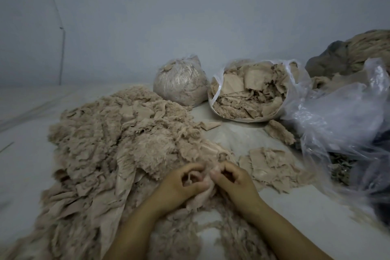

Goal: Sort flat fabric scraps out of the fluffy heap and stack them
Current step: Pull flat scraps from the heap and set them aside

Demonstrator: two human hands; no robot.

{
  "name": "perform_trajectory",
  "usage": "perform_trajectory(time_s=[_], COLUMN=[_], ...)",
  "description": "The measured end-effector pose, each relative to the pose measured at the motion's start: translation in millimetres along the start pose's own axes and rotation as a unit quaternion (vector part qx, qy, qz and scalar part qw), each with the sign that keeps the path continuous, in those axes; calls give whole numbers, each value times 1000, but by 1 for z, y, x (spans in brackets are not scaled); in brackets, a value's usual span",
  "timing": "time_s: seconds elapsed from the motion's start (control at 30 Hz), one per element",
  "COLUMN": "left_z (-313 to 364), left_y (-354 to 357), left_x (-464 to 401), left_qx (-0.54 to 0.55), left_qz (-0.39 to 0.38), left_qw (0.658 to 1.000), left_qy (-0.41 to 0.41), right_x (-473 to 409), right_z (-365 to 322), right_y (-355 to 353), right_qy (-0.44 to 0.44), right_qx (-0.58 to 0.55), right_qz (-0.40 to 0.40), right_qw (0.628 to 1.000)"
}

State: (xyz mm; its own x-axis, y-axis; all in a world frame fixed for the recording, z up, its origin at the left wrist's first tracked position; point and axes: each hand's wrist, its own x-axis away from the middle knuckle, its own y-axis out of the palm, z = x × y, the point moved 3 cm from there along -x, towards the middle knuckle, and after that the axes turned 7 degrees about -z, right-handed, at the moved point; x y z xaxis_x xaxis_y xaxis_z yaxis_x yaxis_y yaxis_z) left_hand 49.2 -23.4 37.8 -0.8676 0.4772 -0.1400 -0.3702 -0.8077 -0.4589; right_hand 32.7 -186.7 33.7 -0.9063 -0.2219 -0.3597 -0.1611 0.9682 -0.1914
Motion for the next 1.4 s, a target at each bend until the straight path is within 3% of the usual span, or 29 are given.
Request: perform_trajectory(time_s=[0.07, 0.17, 0.27, 0.33, 0.4, 0.6, 0.73, 0.8, 0.9, 0.97, 1.0, 1.07, 1.13, 1.2, 1.3, 1.4], left_z=[1, 3, 12, 18, 19, 7, 8, 7, 0, -3, -1, 7, 13, 14, 12, 12], left_y=[9, 5, 2, 12, 15, -1, 6, 11, -7, -20, -19, -3, 16, 20, 18, 14], left_x=[-1, -2, -3, -7, -13, -20, -22, -22, -21, -15, -12, -11, -13, -15, -16, -15], left_qx=[-61, -76, -3, -36, -97, -34, -48, -79, -72, -4, 43, 110, 98, 87, 113, 104], left_qz=[-35, 50, 113, 79, 94, 207, 161, 132, 266, 333, 313, 199, 93, 84, 106, 150], left_qw=[997, 995, 989, 991, 986, 977, 984, 986, 961, 943, 949, 974, 991, 992, 987, 983], left_qy=[12, 38, 94, 97, 102, 38, 62, 63, 2, -8, 6, 23, 26, 31, 30, 11], right_x=[-1, -1, 0, 2, 2, -1, -4, -5, -5, -5, -5, -5, -4, -3, -2, -4], right_z=[-4, -4, -1, 0, -2, -5, -1, -2, -8, -8, -8, -5, -4, -3, -1, -2], right_y=[-3, -5, -2, 5, 5, 3, 10, 11, 3, -7, -9, -8, -5, -4, -2, 0], right_qy=[-19, -3, 5, 1, -13, -2, 93, 96, 63, 65, 66, 79, 95, 103, 121, 121], right_qx=[-68, -124, -37, 23, 46, -54, 25, 54, -18, -117, -148, -172, -196, -201, -108, -152], right_qz=[29, 59, 20, -25, -12, 50, -37, -36, 26, 79, 87, 87, 94, 78, 12, 76], right_qw=[997, 990, 999, 999, 999, 997, 995, 993, 998, 988, 983, 978, 971, 971, 987, 978])
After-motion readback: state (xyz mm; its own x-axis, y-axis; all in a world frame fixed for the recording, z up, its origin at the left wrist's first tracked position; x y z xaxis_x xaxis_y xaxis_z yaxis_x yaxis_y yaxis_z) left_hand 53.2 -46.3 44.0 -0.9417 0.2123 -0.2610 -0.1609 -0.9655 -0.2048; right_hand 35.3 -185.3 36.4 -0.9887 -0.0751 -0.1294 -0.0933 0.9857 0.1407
